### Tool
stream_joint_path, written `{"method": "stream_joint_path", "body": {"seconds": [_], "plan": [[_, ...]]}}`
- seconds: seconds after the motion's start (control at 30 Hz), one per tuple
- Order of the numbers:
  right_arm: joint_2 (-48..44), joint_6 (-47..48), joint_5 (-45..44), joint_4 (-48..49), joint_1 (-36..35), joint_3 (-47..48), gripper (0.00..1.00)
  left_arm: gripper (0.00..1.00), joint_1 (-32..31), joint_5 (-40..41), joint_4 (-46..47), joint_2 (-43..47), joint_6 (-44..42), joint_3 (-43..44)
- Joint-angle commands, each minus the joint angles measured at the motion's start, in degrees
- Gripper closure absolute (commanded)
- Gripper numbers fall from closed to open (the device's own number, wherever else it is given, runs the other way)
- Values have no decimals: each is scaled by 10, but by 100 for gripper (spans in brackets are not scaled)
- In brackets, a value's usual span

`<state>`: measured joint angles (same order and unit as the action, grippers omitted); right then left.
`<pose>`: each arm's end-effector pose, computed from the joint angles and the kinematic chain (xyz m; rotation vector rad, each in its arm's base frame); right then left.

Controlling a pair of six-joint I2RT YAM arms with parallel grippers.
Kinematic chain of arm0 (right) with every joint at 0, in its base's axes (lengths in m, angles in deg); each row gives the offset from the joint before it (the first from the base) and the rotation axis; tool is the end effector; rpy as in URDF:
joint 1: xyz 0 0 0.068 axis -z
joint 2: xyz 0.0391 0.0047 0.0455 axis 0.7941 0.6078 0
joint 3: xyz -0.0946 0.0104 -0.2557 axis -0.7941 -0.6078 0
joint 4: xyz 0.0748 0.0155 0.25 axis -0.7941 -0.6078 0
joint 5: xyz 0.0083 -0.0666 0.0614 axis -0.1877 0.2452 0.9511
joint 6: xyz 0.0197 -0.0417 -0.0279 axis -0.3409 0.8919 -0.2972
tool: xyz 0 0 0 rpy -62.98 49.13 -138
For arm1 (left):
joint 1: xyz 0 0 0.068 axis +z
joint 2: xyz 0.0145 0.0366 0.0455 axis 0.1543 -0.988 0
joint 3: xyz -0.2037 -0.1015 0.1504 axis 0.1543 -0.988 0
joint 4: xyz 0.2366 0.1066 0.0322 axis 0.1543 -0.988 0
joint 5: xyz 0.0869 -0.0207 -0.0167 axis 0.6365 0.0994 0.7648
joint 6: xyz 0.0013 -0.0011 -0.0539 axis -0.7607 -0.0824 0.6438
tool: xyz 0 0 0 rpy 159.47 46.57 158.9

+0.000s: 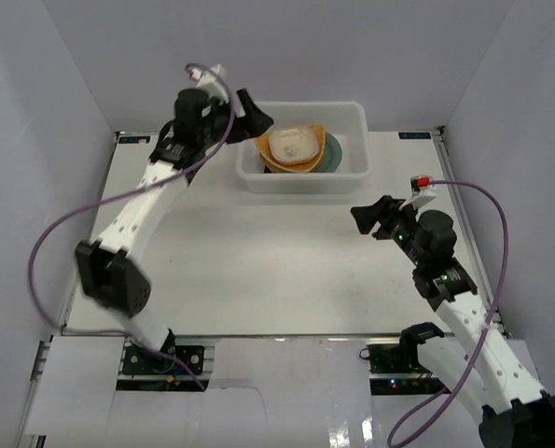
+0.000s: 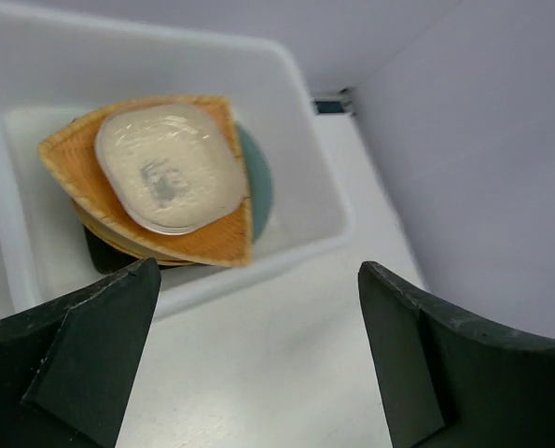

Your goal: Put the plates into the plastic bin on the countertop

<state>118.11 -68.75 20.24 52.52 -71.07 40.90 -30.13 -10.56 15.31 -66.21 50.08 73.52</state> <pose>0.1750 0.0615 0.3023 0.0542 1.7289 0.6458 0.3866 -0.1587 0.4037 0.0094 1.9517 -0.8108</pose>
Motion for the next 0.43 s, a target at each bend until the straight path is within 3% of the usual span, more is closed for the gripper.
{"method": "stream_joint_path", "body": {"seconds": [0.0,0.03,0.1,0.27,0.4], "plan": [[-59,38,3,-37,-2,42,21,2,-6,-71,90,222,-7,-194],[-81,37,-2,-46,-1,57,9,2,-7,-68,91,259,-11,-232],[-102,33,-11,-80,-1,76,10,2,-6,-59,68,364,-26,-319],[-150,44,-61,-145,-1,103,10,2,-5,9,-5,569,-62,-439],[-162,22,-81,-160,-2,97,10,2,-6,22,-28,638,-60,-498]]}}
